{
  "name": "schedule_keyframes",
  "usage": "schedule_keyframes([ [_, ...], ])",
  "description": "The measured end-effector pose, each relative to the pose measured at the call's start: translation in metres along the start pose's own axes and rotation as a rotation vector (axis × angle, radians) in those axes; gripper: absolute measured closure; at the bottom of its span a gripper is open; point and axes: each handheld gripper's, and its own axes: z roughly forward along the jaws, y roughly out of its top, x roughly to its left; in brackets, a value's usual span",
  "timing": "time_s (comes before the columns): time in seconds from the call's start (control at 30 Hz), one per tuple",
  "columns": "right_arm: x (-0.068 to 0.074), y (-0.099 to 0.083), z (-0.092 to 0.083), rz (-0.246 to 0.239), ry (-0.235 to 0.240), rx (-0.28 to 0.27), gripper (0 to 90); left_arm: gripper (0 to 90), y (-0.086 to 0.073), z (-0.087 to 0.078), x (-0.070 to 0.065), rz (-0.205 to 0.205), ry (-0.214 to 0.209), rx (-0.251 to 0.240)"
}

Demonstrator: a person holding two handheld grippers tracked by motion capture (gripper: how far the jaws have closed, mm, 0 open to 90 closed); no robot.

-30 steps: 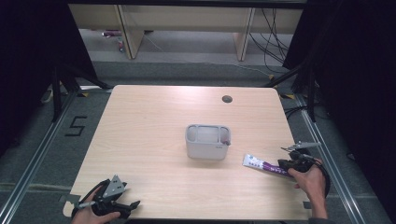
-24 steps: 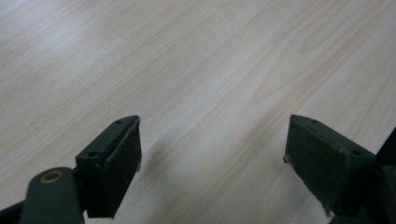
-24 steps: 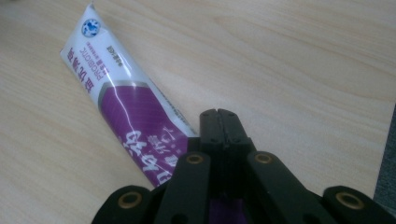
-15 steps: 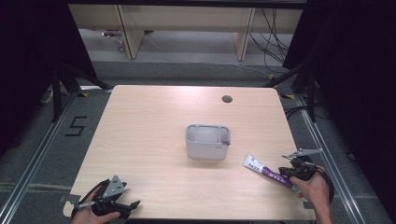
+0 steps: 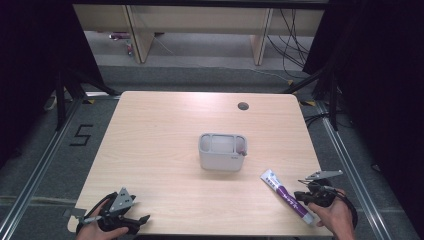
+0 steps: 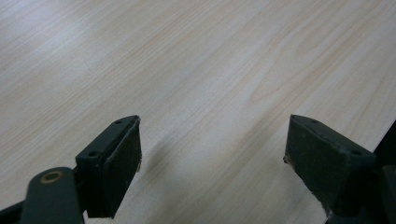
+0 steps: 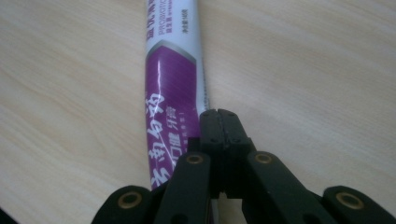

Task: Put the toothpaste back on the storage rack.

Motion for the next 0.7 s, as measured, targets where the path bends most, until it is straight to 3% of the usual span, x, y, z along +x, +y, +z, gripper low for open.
schedule_keyframes([
  [0.03,0.005,-0.002,0.0,0.022,-0.008,-0.008,89.7,17.9,0.0,0.001,0.0,-0.002,0.008,-0.003],
  [0.07,0.004,-0.002,-0.002,-0.003,0.004,-0.001,89.7,17.9,0.0,0.001,-0.001,-0.017,0.012,-0.014],
  [0.13,0.01,-0.005,-0.004,0.015,0.01,0.003,89.6,17.9,0.0,0.001,-0.001,-0.016,0.013,-0.015],
  [0.27,0.016,-0.009,-0.007,-0.022,0.017,-0.01,89.7,17.9,0.0,0.001,-0.001,-0.017,0.012,-0.021],
  [0.3,0.019,-0.01,-0.007,-0.006,0.035,-0.015,89.7,17.9,0.0,0.001,-0.001,-0.016,0.013,-0.021],
  [0.33,0.02,-0.01,-0.007,-0.021,0.03,-0.01,89.6,17.9,0.0,0.001,-0.001,-0.017,0.014,-0.022],
  [0.37,0.024,-0.012,-0.006,0.001,0.034,-0.019,89.7,17.9,0.0,0.001,-0.001,-0.017,0.015,-0.022],
  [0.4,0.024,-0.011,-0.006,-0.026,0.033,-0.009,89.7,17.9,0.0,0.001,-0.001,-0.016,0.015,-0.023],
  [0.47,0.028,-0.012,-0.005,-0.003,0.035,-0.014,89.7,17.9,0.0,0.0,-0.001,-0.014,0.015,-0.021],
  [0.5,0.027,-0.011,-0.006,-0.038,0.041,0.0,89.6,17.9,-0.001,0.001,-0.001,-0.018,0.015,-0.025],
  [0.53,0.032,-0.012,-0.006,0.0,0.045,0.004,89.6,17.9,-0.001,0.001,-0.001,-0.02,0.015,-0.025],
  [0.57,0.031,-0.012,-0.005,-0.044,0.037,-0.01,89.6,17.9,-0.001,0.0,-0.001,-0.016,0.016,-0.022],
  [0.7,0.038,-0.011,-0.005,-0.053,0.047,0.001,88.5,17.9,-0.001,0.0,-0.001,-0.015,0.013,-0.022],
])
